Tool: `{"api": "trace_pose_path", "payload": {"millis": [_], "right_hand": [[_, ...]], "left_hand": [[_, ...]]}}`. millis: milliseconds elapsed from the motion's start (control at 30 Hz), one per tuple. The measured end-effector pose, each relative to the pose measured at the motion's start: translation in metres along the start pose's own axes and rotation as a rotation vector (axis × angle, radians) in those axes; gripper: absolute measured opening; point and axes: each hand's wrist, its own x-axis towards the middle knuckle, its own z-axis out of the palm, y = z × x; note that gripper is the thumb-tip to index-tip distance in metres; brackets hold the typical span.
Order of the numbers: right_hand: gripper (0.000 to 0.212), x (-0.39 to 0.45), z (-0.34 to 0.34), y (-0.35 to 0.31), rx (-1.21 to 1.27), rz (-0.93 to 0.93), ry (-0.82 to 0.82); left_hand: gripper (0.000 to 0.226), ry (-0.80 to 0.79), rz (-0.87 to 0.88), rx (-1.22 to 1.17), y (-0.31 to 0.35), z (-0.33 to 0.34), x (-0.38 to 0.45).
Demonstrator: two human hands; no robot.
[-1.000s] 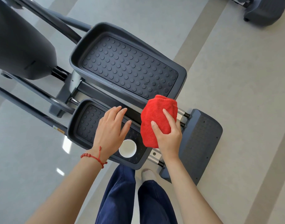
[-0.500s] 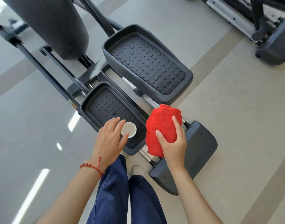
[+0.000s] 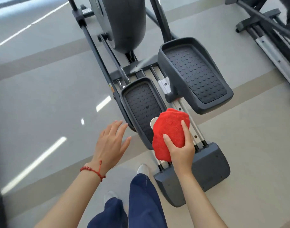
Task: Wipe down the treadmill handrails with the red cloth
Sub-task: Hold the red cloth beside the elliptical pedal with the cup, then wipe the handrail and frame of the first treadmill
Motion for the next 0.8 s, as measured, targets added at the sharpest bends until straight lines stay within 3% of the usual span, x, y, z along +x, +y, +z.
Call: {"api": "trace_pose_path", "payload": {"millis": [333,800], "right_hand": [[0.068,-0.098,0.069,-0.04,-0.003,-0.099,-0.189],[0.069,-0.216,0.133,-0.123,0.06,-0.273,-0.547]], "left_hand": [[0.053,0.079,-0.173,-0.015,-0.079,-0.034,-0.116],[0.053,0.284,-0.466,0.018,-0.141,-0.106,-0.263]]}}
